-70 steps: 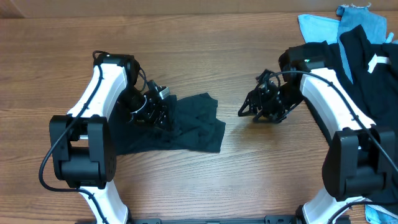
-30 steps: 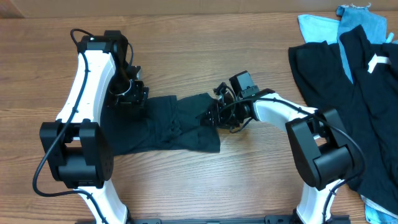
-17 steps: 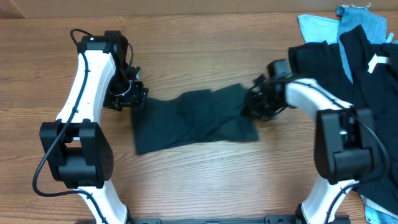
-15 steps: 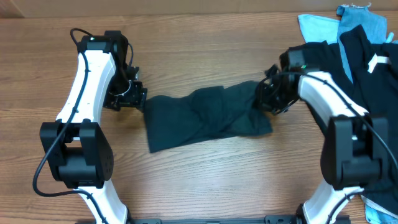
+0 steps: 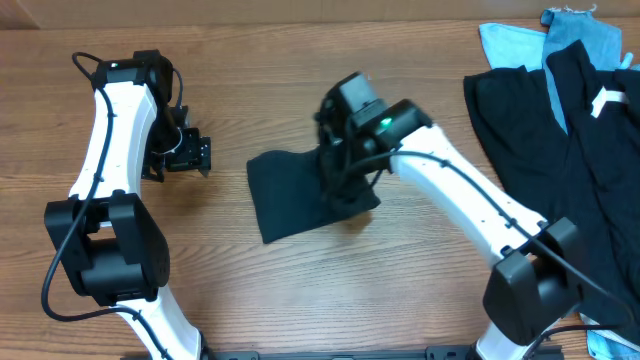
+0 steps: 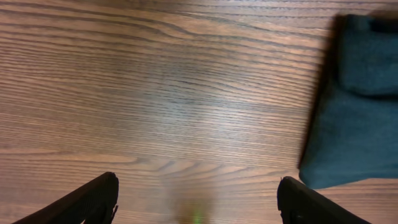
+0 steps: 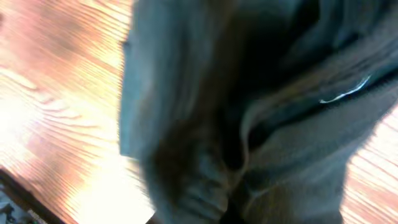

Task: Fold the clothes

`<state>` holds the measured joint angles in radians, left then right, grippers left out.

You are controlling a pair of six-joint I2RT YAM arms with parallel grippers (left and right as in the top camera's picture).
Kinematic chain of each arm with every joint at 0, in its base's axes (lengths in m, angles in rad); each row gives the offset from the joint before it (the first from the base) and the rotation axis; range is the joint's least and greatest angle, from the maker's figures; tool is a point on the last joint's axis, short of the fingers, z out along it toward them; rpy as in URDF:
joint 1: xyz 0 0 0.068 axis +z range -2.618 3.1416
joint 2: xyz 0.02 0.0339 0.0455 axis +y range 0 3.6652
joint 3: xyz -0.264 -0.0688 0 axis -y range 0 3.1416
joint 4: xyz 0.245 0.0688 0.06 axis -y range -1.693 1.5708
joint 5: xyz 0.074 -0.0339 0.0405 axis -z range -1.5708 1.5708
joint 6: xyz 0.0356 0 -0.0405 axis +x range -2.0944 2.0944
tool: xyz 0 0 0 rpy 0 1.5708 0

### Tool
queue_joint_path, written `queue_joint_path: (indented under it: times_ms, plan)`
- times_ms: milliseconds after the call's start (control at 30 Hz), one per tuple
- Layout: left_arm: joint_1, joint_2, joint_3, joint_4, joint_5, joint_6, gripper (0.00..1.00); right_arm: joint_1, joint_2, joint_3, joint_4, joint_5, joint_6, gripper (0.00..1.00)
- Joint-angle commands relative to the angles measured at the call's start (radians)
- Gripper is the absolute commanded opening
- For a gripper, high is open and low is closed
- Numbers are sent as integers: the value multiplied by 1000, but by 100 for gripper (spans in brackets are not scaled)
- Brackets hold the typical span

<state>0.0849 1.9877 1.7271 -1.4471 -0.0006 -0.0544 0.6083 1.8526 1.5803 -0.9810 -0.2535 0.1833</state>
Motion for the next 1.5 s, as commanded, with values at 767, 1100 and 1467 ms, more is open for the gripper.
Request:
queue_joint_path:
  times_ms: [767,1100,1467]
  plan:
    - [-3,-13,9,11,28,-21,85,176,221,18,408,-183,77,21]
    - [-3,-13,9,14,111,19,85,82,106,43,311,-310,-31,68]
    - [-139,-13,9,82,433,123,100,-82,12,-10,55,140,57,70]
